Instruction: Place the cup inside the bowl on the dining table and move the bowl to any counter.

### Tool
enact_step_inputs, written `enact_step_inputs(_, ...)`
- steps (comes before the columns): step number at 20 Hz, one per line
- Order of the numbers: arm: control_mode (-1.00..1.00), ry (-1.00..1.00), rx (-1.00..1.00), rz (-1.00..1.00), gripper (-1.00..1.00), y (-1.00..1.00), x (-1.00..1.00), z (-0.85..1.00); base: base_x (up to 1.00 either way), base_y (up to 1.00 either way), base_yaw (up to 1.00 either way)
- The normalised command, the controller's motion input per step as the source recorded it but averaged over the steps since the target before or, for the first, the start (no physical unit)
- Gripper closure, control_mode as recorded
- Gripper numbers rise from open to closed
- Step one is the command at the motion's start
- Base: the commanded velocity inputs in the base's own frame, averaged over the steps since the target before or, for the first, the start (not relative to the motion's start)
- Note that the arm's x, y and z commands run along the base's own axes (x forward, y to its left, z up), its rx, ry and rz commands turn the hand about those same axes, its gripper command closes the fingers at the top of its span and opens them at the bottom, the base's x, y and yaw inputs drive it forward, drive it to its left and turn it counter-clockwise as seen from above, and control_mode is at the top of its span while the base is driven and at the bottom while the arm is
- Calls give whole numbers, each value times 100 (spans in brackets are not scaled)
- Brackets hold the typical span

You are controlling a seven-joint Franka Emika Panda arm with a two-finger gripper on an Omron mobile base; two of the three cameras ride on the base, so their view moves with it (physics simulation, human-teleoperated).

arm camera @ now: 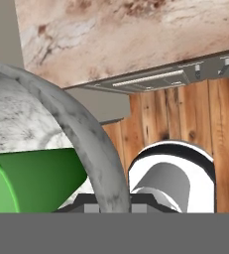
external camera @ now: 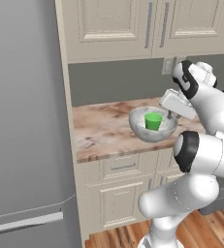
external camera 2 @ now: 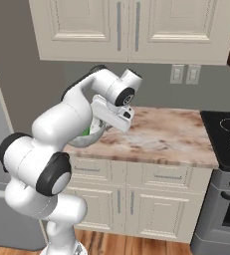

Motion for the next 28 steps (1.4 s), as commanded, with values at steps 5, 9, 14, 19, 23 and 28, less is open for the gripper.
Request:
enact_step_inputs(5,-100,0,0,0,100,0,0,0,0,0,0)
enact_step_inputs(9,-100,0,0,0,100,0,0,-7,0,0,0)
enact_step_inputs(14,-100,0,0,0,100,0,0,-17,0,0,0)
enact_step_inputs(19,-100,0,0,0,100,0,0,-7,0,0,0)
enact_step_inputs(23,-100,0,0,0,100,0,0,0,0,0,0)
enact_step_inputs(28,-100,0,0,0,100,0,0,0,0,0,0)
